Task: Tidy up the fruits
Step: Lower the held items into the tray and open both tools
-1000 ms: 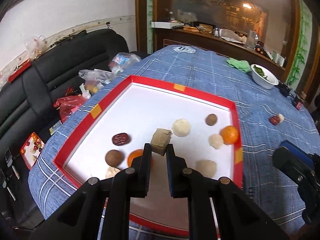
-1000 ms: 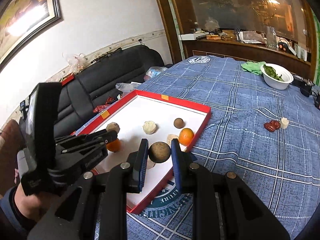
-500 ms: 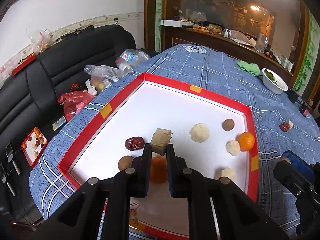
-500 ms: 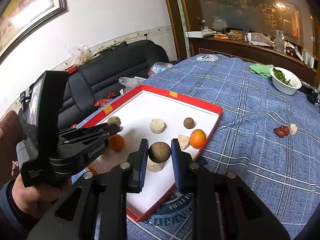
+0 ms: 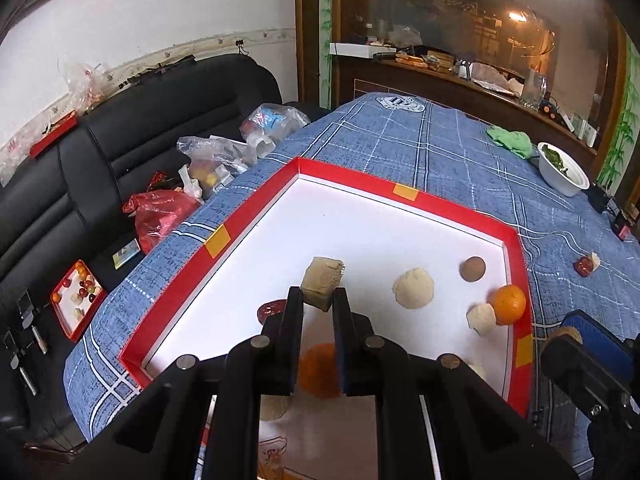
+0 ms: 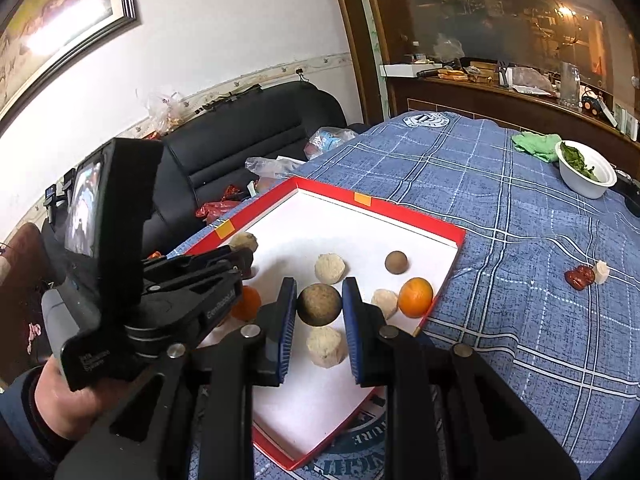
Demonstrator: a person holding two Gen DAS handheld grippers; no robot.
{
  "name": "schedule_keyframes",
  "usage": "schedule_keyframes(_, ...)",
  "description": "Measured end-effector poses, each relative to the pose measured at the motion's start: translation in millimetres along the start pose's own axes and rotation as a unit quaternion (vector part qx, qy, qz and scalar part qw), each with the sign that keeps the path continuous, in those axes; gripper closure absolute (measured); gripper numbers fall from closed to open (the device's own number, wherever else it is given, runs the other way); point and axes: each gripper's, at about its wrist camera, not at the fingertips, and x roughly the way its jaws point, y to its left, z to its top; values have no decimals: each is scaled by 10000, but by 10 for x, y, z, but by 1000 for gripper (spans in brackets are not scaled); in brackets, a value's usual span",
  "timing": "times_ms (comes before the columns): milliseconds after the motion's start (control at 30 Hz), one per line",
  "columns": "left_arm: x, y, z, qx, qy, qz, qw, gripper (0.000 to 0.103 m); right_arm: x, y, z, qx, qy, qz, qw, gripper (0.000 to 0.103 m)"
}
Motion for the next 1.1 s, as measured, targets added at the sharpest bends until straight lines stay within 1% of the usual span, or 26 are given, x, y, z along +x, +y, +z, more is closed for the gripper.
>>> schedule_keyframes(200,32,9,0,-9,35,13,10000,91,69,-3,-26,25,88,17,10000,78)
schedule_keyframes(667,85,-88,149,67,-34,53,10000,91,159,32,74,7,70,86,9999,78)
schedule_keyframes(1100,198,-89,184,71,92,86,9999,91,240,-13,96,75,122,46,9999,78)
